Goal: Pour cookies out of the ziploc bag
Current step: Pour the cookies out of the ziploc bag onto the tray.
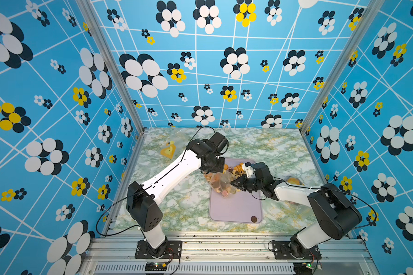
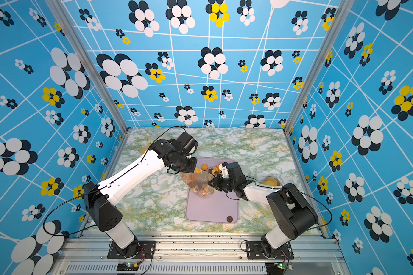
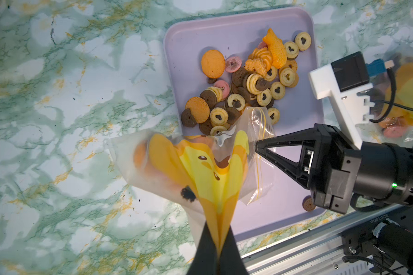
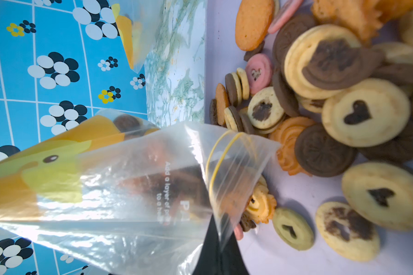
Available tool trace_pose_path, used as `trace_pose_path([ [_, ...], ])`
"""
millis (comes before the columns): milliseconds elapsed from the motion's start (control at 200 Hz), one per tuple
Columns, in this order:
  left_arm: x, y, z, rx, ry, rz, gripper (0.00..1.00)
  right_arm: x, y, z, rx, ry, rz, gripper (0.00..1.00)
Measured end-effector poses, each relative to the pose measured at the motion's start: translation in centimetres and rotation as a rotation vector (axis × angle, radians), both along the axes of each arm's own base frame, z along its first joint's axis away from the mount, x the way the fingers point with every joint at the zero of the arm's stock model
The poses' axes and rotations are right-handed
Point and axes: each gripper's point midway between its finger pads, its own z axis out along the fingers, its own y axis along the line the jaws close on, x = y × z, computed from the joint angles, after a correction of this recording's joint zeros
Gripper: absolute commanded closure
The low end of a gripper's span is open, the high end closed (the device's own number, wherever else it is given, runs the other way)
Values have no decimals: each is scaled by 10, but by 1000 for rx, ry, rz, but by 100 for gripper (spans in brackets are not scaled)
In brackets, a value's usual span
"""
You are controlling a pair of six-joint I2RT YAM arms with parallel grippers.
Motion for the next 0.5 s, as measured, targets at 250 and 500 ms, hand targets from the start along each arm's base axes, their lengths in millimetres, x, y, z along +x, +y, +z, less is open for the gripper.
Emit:
trace_pose_path([
  [250, -3, -7, -6, -6, 0, -17, 100, -1, 2, -8, 0, 19, 11, 96],
  [500, -4, -8, -8, -6, 1, -18, 100, -2, 1, -11, -6, 30, 11, 96],
])
